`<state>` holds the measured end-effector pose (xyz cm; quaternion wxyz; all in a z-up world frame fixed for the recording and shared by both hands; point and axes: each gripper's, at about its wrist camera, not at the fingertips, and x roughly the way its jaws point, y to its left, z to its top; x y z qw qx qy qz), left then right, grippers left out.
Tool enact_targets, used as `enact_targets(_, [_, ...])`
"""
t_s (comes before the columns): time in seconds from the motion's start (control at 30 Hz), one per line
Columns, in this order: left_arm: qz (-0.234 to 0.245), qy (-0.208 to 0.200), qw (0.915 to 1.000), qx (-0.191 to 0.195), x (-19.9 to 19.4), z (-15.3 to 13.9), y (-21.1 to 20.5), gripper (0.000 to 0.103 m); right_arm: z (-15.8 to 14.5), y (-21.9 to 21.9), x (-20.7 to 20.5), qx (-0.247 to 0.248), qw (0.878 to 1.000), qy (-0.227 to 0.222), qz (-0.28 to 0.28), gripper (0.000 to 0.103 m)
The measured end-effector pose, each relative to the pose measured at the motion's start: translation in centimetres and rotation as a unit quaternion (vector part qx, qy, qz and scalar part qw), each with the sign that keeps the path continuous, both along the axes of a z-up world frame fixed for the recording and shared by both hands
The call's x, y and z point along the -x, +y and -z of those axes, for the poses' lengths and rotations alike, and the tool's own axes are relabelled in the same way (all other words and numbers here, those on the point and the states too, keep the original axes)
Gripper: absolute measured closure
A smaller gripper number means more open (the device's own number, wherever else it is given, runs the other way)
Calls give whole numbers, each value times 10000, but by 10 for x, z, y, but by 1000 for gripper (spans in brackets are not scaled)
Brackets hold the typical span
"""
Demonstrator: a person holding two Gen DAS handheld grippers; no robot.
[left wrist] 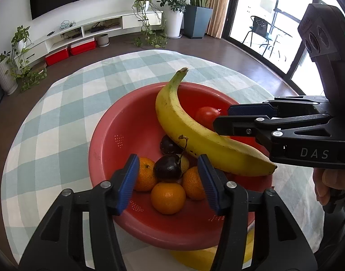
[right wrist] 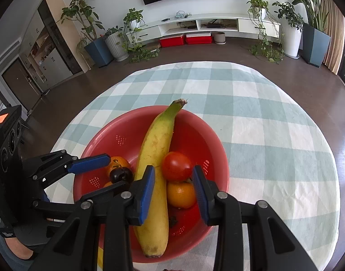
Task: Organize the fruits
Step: 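Carry the plum and tomato over the red bowl and open the left tool, then open the right tool to drop the tomato into the bowl, then move the left tool to the remaining brown kiwi and grasp it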
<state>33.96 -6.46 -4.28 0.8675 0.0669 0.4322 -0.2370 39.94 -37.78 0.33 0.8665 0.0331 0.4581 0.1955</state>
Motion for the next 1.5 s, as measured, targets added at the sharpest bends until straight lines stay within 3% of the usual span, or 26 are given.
enact_targets(0.07, [-12,-53,10000,39,4,-5,2,49,-4,-3,6,-72,10000,-43,12,65])
enact_targets(0.1, [-15,-99,9999,43,7,-9,3,43,-6,-5,10,-117,9999,-62,25,62])
enact_targets(0.23, [72,-291,9995,38,27,-25,9,27,-15,-16,32,-387,9991,-130,97,42])
enact_targets(0.3, [107,-348,9993,33,42,-30,14,16,-18,-21,49,-525,9984,-202,90,40])
enact_targets(0.43, [90,-404,9989,233,80,-34,32,14,-19,-23,85,-668,9974,-228,-163,40])
enact_targets(0.53, [-191,-361,9980,475,115,-29,52,5,-15,-18,112,-562,9970,-230,-473,40])
enact_targets(0.67, [-214,-204,9975,638,161,-14,60,5,-7,-25,135,-525,9973,-171,-483,40])
enact_targets(0.73, [44,-121,9979,636,181,-6,50,5,-2,-39,143,-762,9968,-85,-218,40])
enact_targets(0.83, [587,-83,9977,332,204,4,20,5,3,-59,154,-1160,9931,3,190,40])
enact_targets(0.97, [1122,-47,9936,117,220,10,-23,5,11,-70,171,-1345,9898,19,480,40])
enact_targets(1.13, [1084,144,9939,168,217,21,-55,6,20,-76,184,-1362,9885,64,650,40])
enact_targets(1.4, [816,321,9961,-35,207,33,-79,36,15,-87,191,-1408,9876,-79,684,40])
enact_targets(1.5, [801,353,9961,-102,202,36,-82,39,16,-89,191,-1467,9868,-69,680,40])
